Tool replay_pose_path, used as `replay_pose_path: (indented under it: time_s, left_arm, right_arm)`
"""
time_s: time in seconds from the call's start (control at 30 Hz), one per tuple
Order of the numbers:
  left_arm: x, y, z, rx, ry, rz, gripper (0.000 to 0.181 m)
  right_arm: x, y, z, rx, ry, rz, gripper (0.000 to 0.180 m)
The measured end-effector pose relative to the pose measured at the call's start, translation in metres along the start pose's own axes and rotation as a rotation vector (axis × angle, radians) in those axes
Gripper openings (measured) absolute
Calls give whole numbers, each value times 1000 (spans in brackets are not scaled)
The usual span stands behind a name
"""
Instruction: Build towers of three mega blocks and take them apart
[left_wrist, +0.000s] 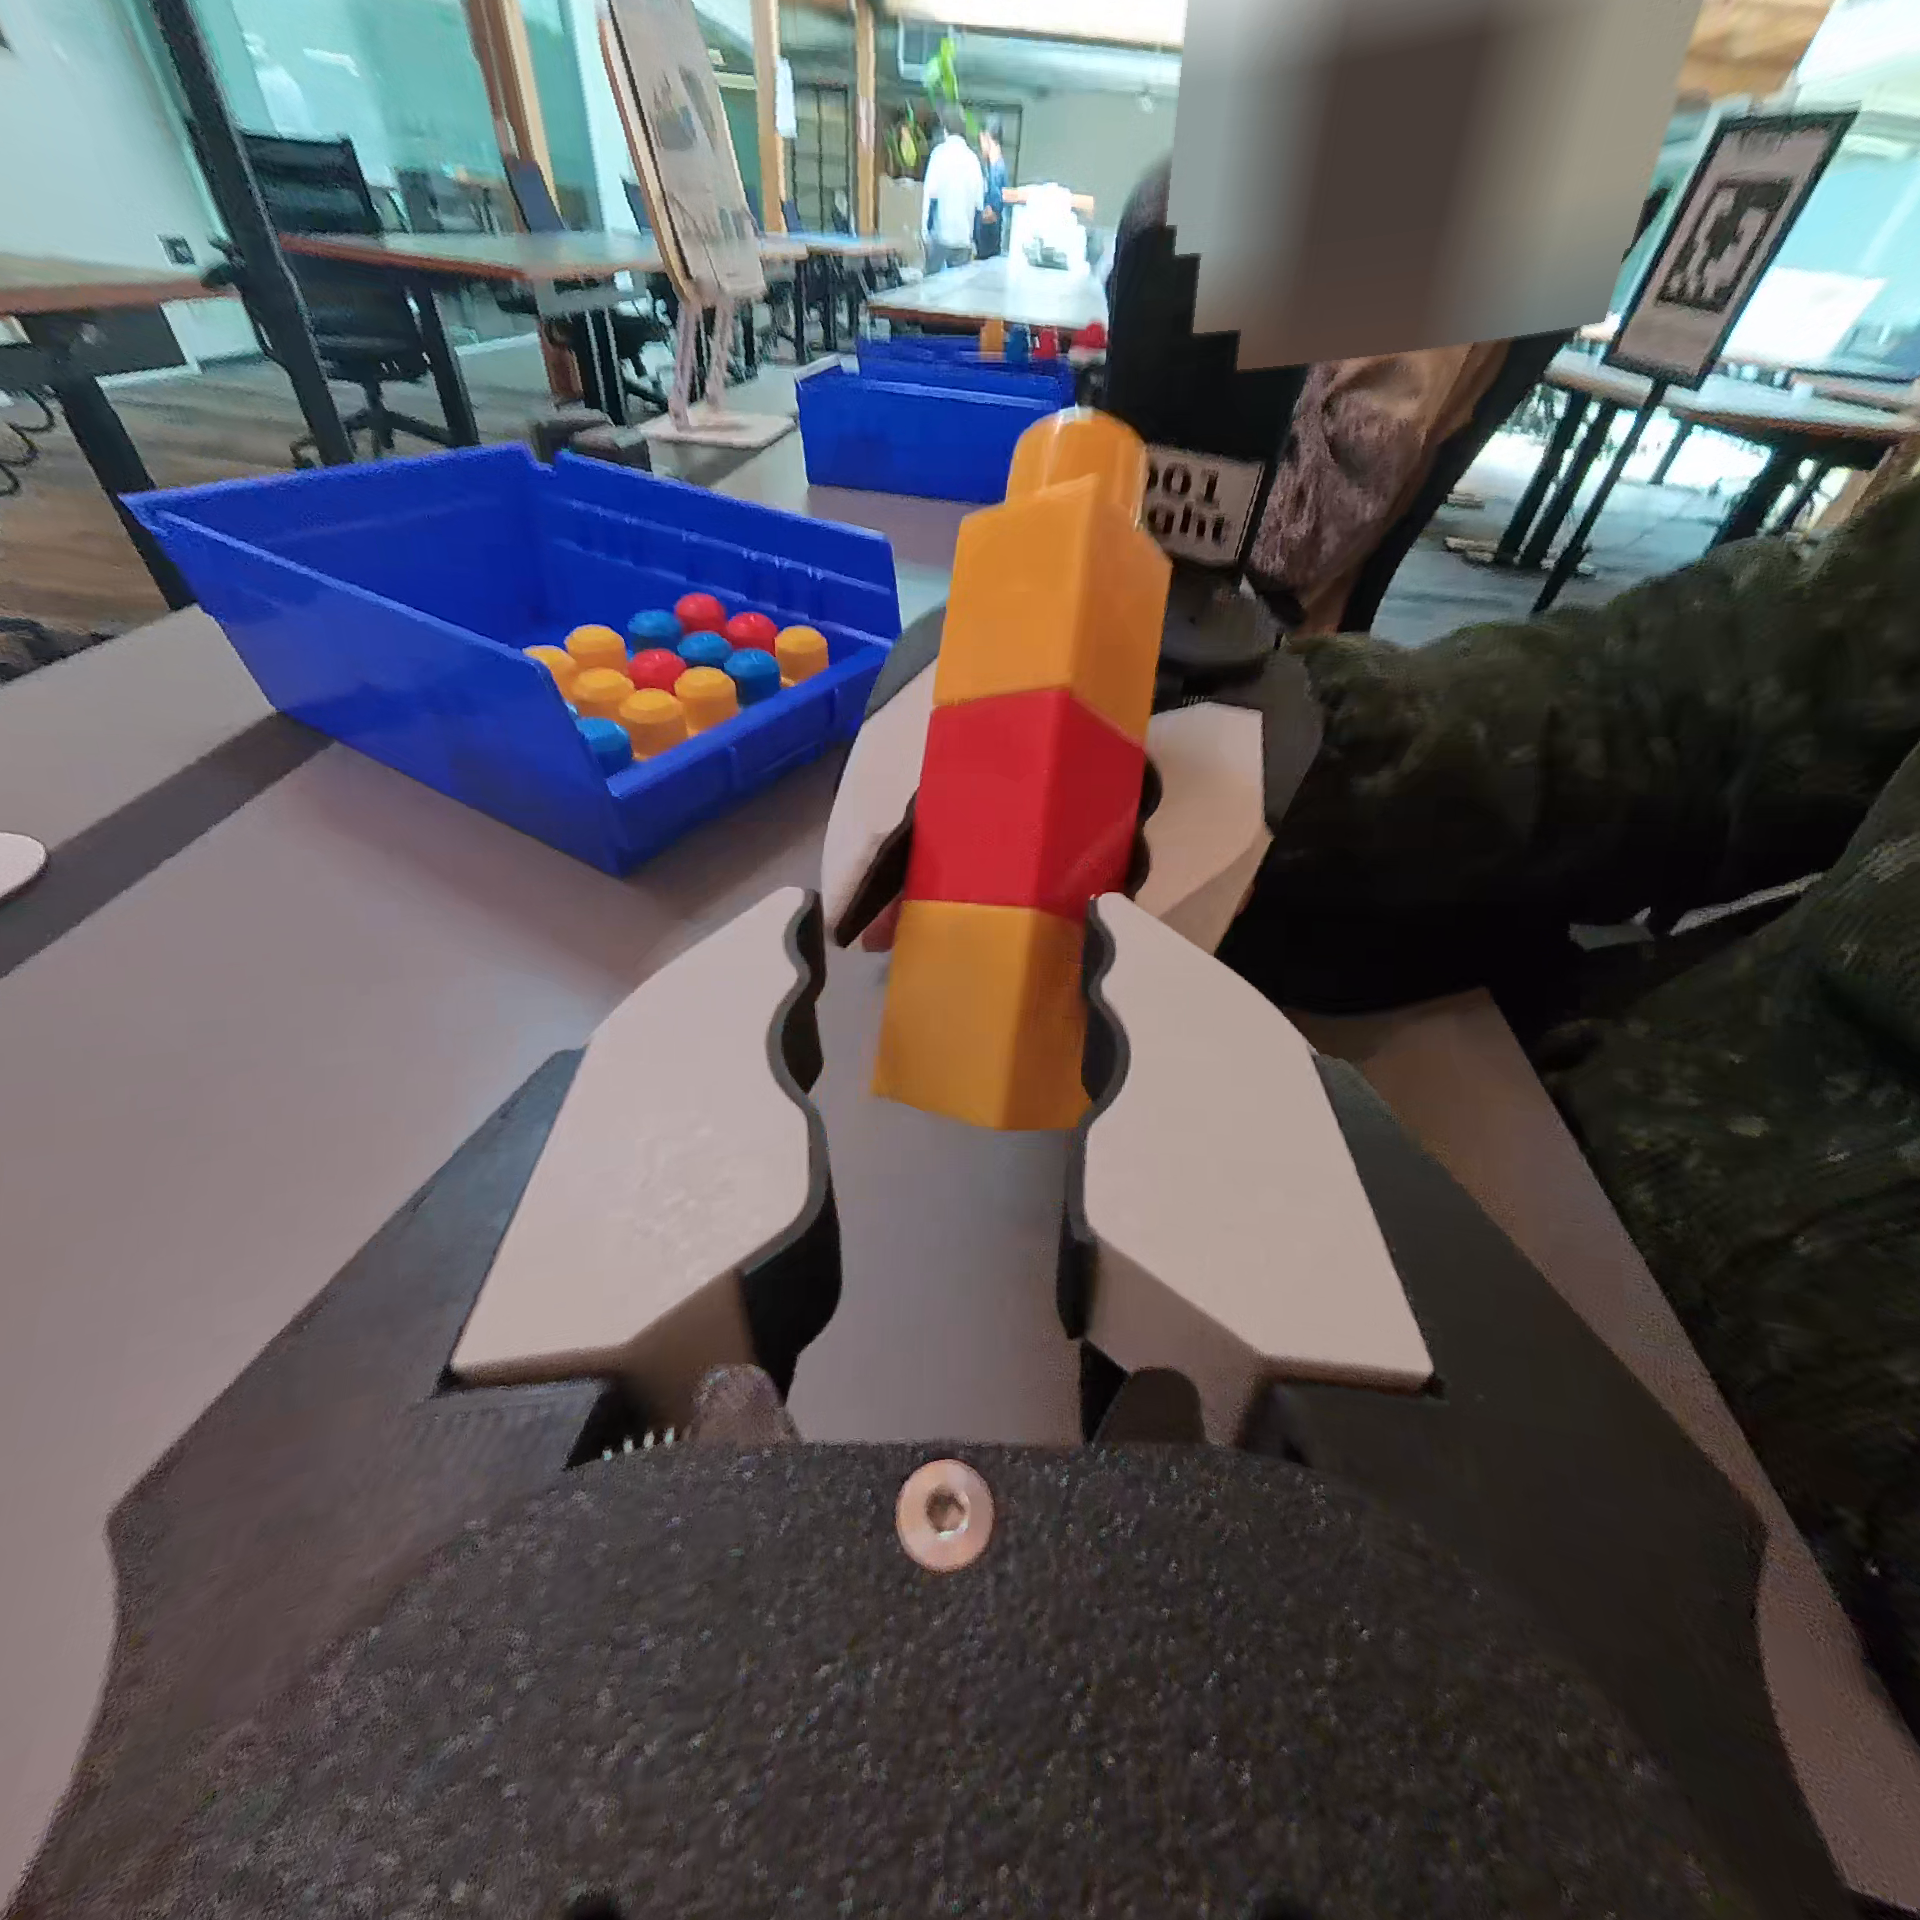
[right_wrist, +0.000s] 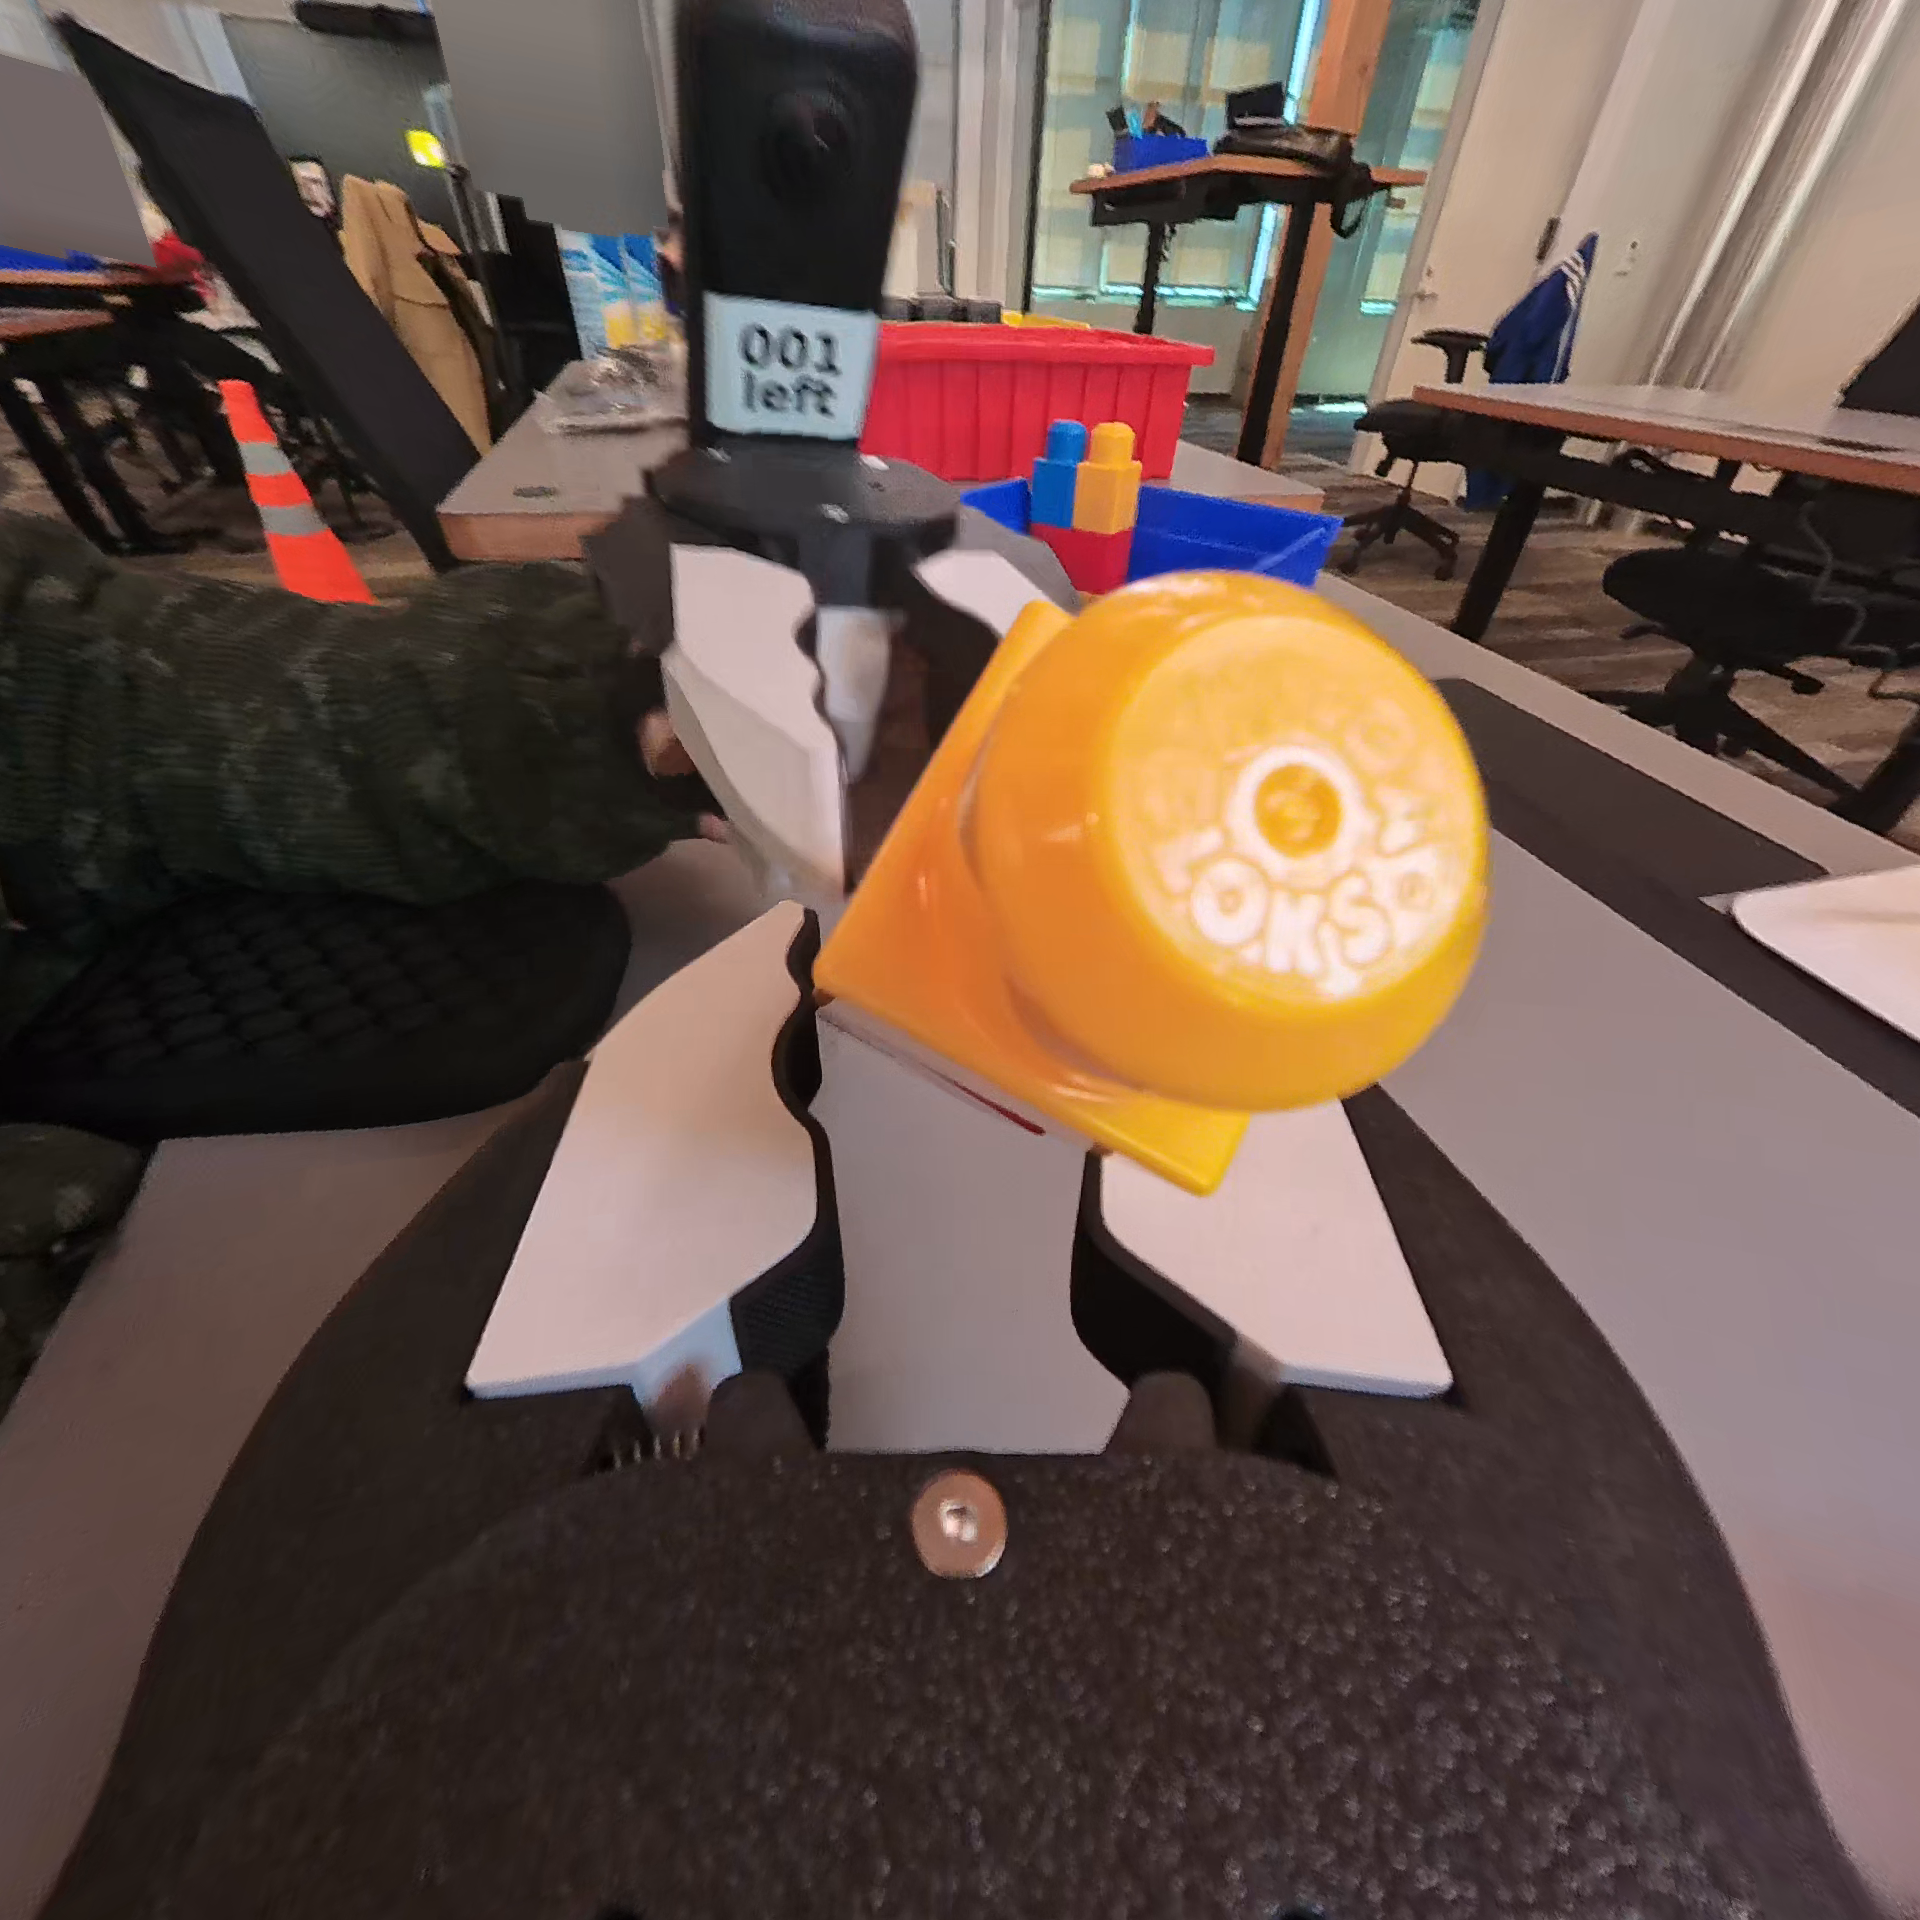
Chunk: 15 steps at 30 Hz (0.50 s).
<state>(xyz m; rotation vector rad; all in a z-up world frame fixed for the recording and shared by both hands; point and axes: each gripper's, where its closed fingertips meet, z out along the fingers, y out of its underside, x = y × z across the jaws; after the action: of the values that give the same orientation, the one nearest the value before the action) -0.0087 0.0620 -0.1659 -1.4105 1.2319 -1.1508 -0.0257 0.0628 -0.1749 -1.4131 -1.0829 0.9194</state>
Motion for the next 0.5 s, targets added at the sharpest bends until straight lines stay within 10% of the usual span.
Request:
replay_pose_path:
  time_s: [0.5]
  left_arm:
    - [57,36,-13,-140,535,-287,36]
  right_arm:
    - [-54,7,1,-50,-257,-158,51]
